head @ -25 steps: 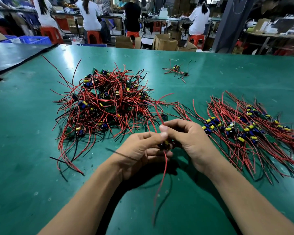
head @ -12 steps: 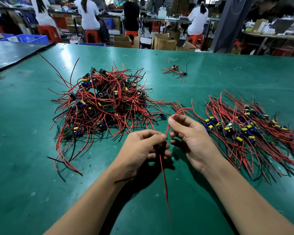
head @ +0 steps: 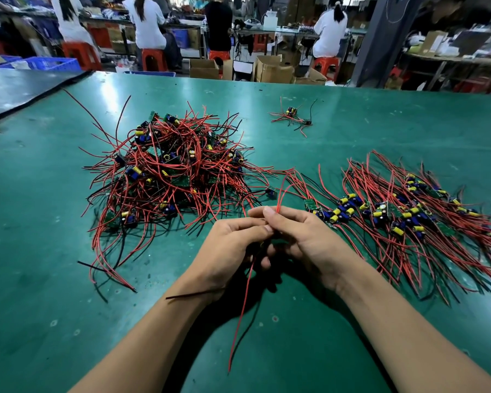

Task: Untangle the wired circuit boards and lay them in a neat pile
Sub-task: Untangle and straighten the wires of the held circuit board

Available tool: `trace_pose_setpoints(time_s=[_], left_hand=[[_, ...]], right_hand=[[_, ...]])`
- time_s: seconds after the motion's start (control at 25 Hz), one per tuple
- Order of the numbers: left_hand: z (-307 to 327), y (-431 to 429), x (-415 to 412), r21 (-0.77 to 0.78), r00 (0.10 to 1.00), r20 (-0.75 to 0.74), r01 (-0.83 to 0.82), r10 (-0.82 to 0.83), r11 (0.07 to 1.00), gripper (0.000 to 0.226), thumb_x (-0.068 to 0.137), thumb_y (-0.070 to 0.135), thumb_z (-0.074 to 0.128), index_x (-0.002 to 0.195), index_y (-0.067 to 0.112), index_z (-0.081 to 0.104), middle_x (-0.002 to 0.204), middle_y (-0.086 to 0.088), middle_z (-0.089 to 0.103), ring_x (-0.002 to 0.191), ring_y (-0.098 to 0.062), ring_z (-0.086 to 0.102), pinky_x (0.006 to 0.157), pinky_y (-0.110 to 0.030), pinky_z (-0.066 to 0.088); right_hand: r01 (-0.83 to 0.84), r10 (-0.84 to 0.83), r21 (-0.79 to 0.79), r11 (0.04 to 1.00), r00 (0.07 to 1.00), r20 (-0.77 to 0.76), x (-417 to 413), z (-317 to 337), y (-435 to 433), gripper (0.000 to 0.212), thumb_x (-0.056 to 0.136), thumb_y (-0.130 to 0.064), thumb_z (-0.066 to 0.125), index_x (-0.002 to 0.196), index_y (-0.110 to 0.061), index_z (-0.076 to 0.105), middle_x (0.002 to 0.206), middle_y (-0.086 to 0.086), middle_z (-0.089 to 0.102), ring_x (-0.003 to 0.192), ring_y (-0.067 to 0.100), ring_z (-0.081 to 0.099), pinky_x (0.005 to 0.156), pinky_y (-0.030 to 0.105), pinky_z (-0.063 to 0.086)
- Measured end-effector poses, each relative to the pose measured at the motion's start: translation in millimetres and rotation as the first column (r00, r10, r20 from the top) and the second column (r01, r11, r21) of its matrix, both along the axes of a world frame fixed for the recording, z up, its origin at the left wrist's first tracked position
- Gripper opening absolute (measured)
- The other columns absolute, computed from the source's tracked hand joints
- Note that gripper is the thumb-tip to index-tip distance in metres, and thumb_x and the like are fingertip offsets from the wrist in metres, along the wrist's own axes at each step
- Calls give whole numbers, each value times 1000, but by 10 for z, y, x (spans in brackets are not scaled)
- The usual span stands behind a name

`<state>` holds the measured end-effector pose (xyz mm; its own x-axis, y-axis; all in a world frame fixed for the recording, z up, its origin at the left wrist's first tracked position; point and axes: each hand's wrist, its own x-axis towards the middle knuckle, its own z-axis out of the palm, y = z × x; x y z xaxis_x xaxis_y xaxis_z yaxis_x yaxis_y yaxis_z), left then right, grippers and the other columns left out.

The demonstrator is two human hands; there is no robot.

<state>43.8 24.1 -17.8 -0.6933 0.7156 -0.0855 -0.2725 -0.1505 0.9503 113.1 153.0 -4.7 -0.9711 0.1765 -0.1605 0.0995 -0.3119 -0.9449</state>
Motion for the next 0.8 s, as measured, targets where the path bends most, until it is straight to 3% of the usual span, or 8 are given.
trace_pose_setpoints(time_s=[0.2, 0.36, 0.48, 0.64, 0.8], left_hand=[[6, 34, -4, -15, 996, -6, -93, 93, 996, 26, 90, 4, 60, 69, 10, 74, 56, -10, 59, 42, -17, 49, 43, -20, 42], [12, 34, 15, -8, 994, -8, -112, 111, 994, 23, 87, 6, 63, 67, 9, 74, 57, -9, 59, 46, -16, 49, 42, -20, 40], [19, 36, 46, -34, 995, -62, -80, 78, 996, 24, 88, 5, 64, 66, 8, 73, 56, -10, 60, 42, -16, 49, 41, -20, 40], [25, 31, 81, -89, 983, -176, -59, 43, 994, 21, 89, 6, 64, 70, 9, 73, 55, -9, 63, 40, -17, 53, 42, -17, 40], [32, 25, 114, -119, 956, -292, -33, -4, 992, 17, 93, 16, 65, 82, 8, 75, 53, -6, 61, 42, -16, 53, 45, -19, 41]], right_hand=[[199, -194, 52, 979, 978, -75, -39, -13, -58, 19, 90, -25, 70, 97, -9, 78, 72, 10, 64, 49, 18, 60, 49, 27, 54], [448, -395, 386, 807, 894, -212, -77, -3, 76, 13, 94, -26, 68, 90, -21, 79, 76, -9, 72, 59, 4, 59, 56, 17, 47], [545, -507, 366, 754, 838, -201, -77, -1, 176, 19, 98, -28, 64, 86, -22, 77, 79, -11, 73, 56, 4, 58, 52, 18, 45], [460, -434, 231, 857, 887, -157, -82, 9, 145, 35, 102, -35, 54, 79, -18, 75, 70, -4, 70, 50, 7, 58, 48, 16, 45], [421, -408, 167, 891, 906, -111, -90, 33, 96, 42, 100, -38, 55, 68, -16, 73, 61, -2, 64, 46, 7, 52, 46, 20, 44]])
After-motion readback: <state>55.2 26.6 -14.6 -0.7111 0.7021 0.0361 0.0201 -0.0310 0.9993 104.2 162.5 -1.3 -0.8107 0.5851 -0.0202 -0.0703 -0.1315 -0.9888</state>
